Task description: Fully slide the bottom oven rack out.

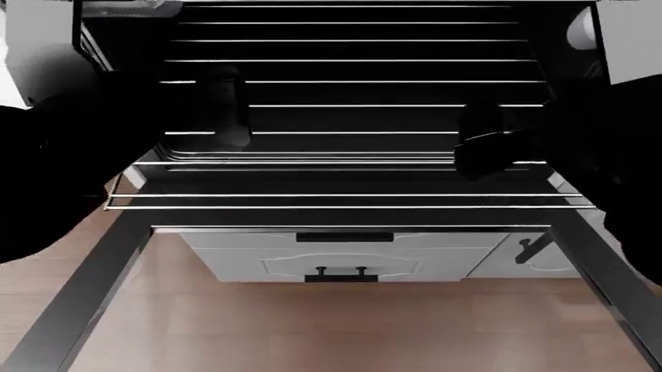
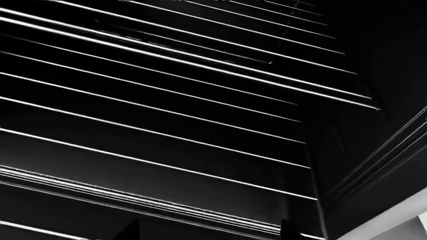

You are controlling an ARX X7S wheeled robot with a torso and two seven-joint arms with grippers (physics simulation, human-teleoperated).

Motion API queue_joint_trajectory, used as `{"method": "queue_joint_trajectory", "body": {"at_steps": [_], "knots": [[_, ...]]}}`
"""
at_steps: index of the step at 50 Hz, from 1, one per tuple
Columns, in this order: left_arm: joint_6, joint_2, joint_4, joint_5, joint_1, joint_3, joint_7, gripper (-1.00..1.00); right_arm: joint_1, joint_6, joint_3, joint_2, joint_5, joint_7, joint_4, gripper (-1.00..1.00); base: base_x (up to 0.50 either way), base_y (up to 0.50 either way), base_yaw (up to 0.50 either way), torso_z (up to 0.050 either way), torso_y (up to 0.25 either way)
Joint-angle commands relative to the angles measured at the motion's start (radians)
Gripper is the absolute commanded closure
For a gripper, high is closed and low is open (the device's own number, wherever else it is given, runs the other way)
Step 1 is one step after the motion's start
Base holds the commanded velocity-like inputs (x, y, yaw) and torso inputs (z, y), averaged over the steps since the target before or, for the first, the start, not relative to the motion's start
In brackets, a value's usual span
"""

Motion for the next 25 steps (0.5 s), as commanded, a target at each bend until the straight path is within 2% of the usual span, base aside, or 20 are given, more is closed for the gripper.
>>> {"method": "queue_joint_trajectory", "body": {"at_steps": [1,9,16,25], "knots": [[-0.030,0.079,-0.183,0.161,-0.046,0.074,0.148,-1.00,0.066,0.038,-0.057,-0.075,-0.073,-0.061,0.154,-1.00,0.00,0.00,0.00,0.000,0.000],[-0.052,0.104,-0.242,0.173,-0.058,0.116,0.156,-1.00,0.087,0.047,-0.077,-0.099,-0.092,-0.085,0.210,-1.00,0.00,0.00,0.00,0.000,0.000],[-0.045,0.120,-0.300,0.224,-0.060,0.138,0.207,-1.00,0.078,0.034,-0.087,-0.117,-0.108,-0.102,0.267,-1.00,0.00,0.00,0.00,0.000,0.000],[-0.017,0.154,-0.366,0.296,-0.079,0.160,0.270,-1.00,0.076,0.019,-0.111,-0.157,-0.187,-0.204,0.334,-1.00,0.00,0.00,0.00,0.000,0.000]]}}
